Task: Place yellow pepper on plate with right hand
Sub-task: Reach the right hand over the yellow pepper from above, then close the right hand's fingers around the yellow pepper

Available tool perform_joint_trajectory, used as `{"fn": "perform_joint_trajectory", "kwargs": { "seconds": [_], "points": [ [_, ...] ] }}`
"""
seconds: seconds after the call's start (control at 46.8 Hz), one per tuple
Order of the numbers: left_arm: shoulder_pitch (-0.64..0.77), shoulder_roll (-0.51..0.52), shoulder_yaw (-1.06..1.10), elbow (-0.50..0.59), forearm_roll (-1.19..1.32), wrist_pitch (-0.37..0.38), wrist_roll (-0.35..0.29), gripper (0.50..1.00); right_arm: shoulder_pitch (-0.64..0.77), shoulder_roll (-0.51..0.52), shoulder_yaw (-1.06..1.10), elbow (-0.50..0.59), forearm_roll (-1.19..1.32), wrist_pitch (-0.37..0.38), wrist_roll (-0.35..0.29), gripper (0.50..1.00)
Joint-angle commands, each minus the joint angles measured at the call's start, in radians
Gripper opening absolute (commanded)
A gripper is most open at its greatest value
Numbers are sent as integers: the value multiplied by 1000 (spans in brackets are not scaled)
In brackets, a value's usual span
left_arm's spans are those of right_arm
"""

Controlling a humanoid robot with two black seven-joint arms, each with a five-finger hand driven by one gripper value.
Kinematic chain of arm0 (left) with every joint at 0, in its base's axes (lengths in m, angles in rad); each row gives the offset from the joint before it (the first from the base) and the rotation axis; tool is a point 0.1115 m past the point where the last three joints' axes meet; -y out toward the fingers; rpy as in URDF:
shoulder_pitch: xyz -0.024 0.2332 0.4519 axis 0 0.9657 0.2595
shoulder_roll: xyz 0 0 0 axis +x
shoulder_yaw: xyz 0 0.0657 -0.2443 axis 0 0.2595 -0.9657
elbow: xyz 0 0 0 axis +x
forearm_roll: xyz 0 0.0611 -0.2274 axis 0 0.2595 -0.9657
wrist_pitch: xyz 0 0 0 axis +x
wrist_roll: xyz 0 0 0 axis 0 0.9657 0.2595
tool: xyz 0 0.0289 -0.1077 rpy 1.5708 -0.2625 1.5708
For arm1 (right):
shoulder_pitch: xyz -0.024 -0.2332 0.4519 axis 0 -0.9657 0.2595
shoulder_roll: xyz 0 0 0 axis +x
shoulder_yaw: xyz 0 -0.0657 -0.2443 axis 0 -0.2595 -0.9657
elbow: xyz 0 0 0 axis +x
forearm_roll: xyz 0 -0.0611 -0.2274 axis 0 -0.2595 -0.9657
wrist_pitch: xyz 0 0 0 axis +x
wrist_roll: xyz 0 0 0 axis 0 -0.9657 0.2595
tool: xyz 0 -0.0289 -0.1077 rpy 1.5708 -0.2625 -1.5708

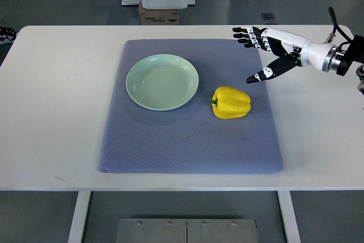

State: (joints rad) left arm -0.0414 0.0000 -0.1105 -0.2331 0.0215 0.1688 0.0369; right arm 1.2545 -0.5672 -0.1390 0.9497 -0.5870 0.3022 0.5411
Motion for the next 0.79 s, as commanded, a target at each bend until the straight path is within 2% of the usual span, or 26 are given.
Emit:
{"fn": "perform_joint_trajectory", "kwargs": {
  "seconds": [0.0,0.492,0.77],
  "points": [
    [0,0,0,0,0,0,0,1000,28,9,-46,0,-23,0,0,985],
    [0,0,0,0,0,0,0,1000,88,105,-200,-3,-68,-20,0,983],
    [0,0,0,0,0,0,0,1000,86,139,-240,-11,-73,-61,-7,952]
  ]
}}
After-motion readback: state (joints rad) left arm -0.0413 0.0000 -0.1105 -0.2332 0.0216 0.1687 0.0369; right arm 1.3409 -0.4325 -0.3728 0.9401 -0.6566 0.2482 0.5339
